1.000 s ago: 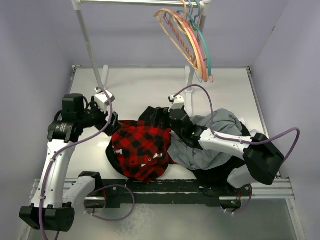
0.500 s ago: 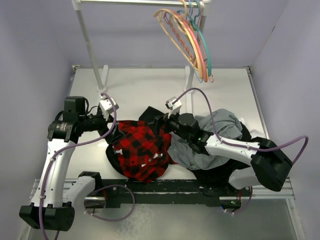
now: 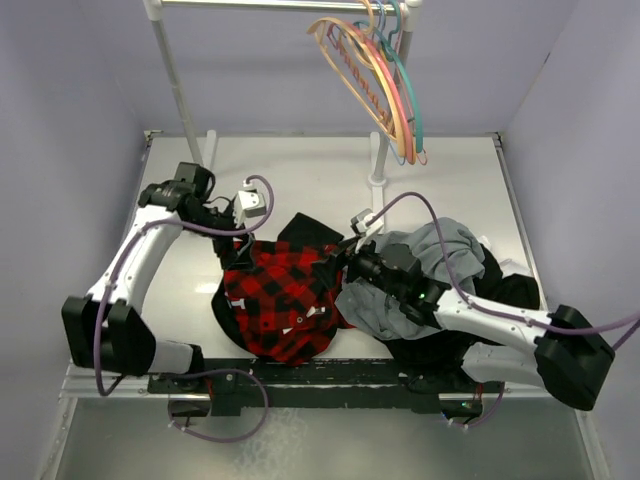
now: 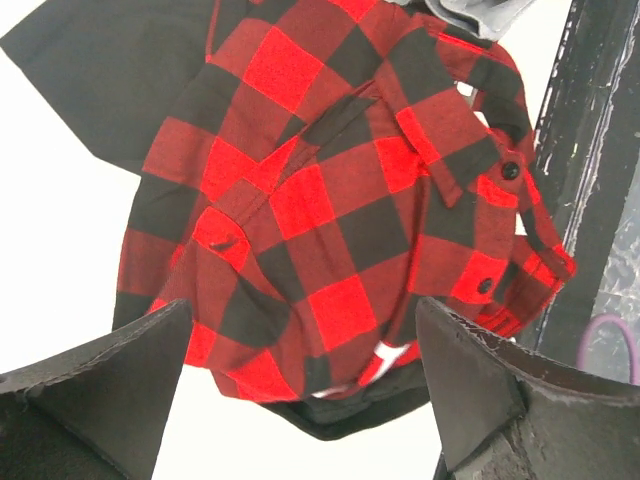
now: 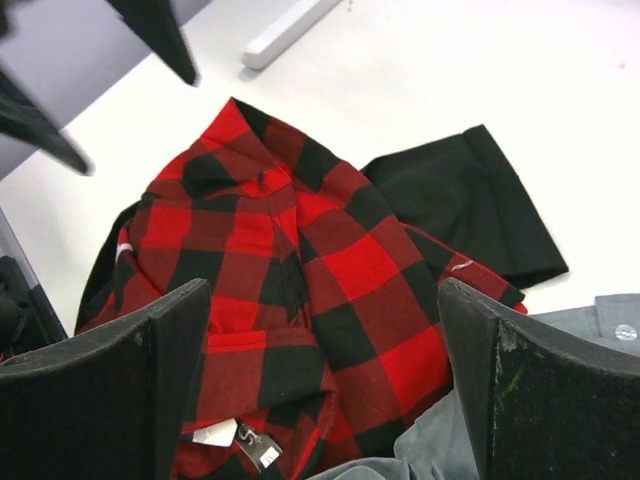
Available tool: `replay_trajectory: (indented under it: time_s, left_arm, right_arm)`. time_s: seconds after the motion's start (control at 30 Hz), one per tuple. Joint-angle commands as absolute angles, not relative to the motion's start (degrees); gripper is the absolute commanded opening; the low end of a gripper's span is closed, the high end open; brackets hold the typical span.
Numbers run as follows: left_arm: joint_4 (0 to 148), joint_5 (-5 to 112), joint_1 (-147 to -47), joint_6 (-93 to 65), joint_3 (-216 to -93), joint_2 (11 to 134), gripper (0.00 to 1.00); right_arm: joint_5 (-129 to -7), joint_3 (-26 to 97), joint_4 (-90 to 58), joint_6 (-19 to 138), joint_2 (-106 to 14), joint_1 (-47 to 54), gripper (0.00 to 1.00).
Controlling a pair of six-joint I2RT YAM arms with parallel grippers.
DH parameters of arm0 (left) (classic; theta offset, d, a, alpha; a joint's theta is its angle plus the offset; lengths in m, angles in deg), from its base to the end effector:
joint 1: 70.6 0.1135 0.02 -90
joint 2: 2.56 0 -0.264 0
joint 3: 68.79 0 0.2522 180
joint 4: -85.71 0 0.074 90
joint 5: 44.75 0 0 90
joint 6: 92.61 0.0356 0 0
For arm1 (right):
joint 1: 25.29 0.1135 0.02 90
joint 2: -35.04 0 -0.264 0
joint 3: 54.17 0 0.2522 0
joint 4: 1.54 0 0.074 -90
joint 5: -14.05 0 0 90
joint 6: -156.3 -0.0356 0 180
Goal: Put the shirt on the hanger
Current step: Adjust the shirt at the center of the board.
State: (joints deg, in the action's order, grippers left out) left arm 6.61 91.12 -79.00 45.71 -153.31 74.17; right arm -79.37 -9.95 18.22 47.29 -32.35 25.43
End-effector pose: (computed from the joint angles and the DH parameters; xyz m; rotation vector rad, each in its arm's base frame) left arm 0.2346 -0.0605 0.3111 1.3121 2.0721 -0.8356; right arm 0.1661 0.1997 0.2515 -0.4195 1.6524 0.8761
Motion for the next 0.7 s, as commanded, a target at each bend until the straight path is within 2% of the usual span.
replay_trajectory:
  time_s: [0.0, 0.17, 0.27, 0.5, 0.67]
  left_arm:
    - [11.4, 96.1, -79.9, 50.4, -157.2, 79.7, 0.94]
    - [14.7, 94.5, -85.8, 48.9, -160.0, 88.0, 0.89]
    - [15.7, 94.8, -88.6, 48.0, -161.0, 91.4, 0.85]
    - [15.5, 95.4, -90.4, 48.1, -163.2, 94.9, 0.82]
    - [16.0, 95.2, -90.5, 47.8, -163.4, 95.0, 0.82]
  right_arm:
    - [-78.5, -11.0, 15.4, 47.8, -26.1, 25.6, 0.92]
    - [-75.4, -10.4, 5.1, 45.8, -23.5, 25.8, 0.71]
    - [-76.3, -11.5, 1.3, 44.4, -22.2, 25.8, 0.65]
    - [-77.7, -13.7, -1.9, 42.5, -20.7, 25.9, 0.64]
    - [-75.9, -14.1, 1.5, 42.2, -25.8, 26.1, 0.60]
